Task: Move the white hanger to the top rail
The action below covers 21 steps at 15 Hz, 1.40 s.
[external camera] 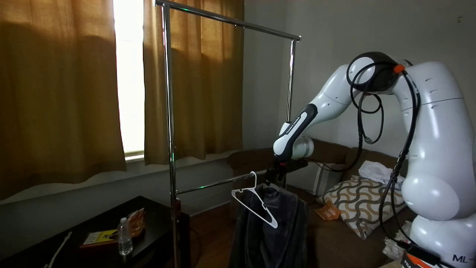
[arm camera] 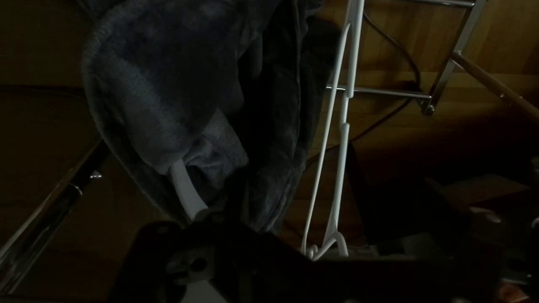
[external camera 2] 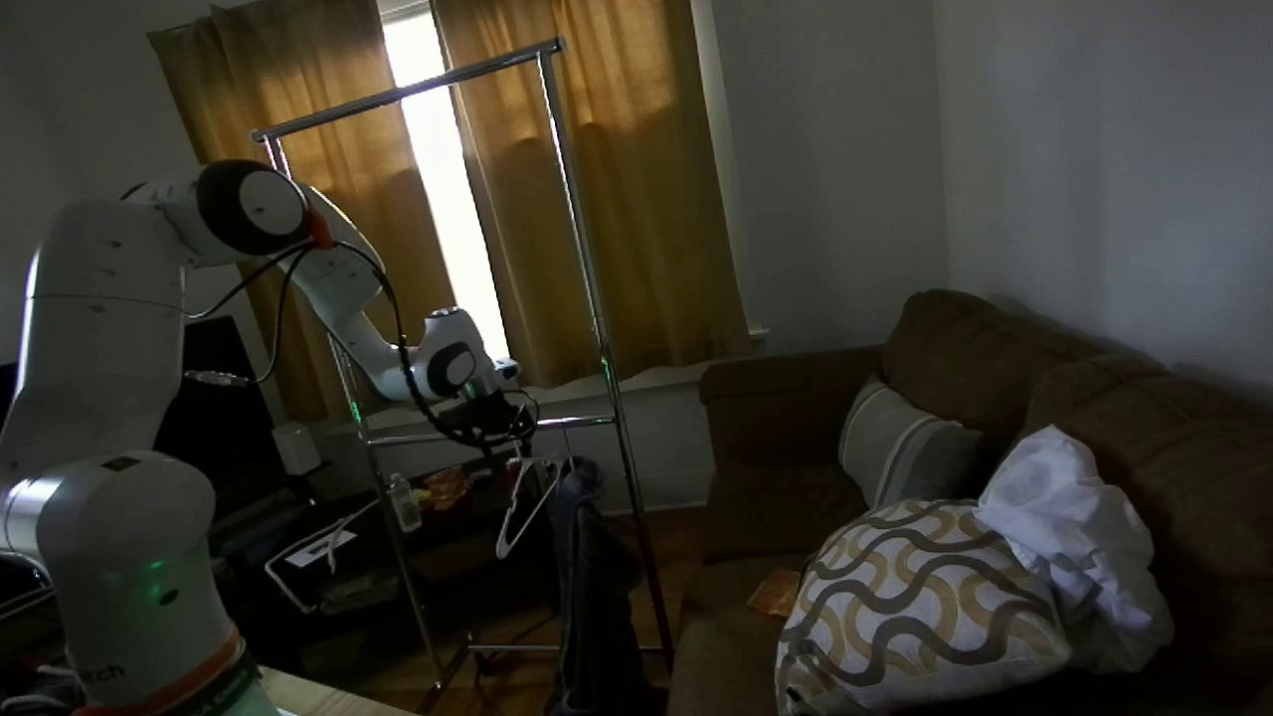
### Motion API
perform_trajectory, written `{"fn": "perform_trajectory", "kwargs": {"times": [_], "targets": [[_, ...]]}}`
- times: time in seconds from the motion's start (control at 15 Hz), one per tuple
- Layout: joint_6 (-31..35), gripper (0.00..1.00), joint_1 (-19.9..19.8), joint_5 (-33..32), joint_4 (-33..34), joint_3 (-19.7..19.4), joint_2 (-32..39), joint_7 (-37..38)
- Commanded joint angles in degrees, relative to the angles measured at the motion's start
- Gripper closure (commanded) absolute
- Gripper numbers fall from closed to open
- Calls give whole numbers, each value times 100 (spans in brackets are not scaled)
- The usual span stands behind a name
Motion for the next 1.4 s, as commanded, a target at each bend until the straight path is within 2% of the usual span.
{"fn": "perform_trajectory", "kwargs": {"times": [0.0,0.4,0.6,0.87,0.93,1.0,1.33], "targets": [[386,0,-93,111,310,240,615,88],[1076,0,106,0,675,121,1290,608],[1422,0,53,8,899,218,1614,727],[1582,0,171,3,1274,131,1964,961],[1584,10,169,9,1362,149,2027,994],[1606,26,172,8,1439,158,2091,1020],[1600,65,182,-1,1764,168,2306,1090]]}}
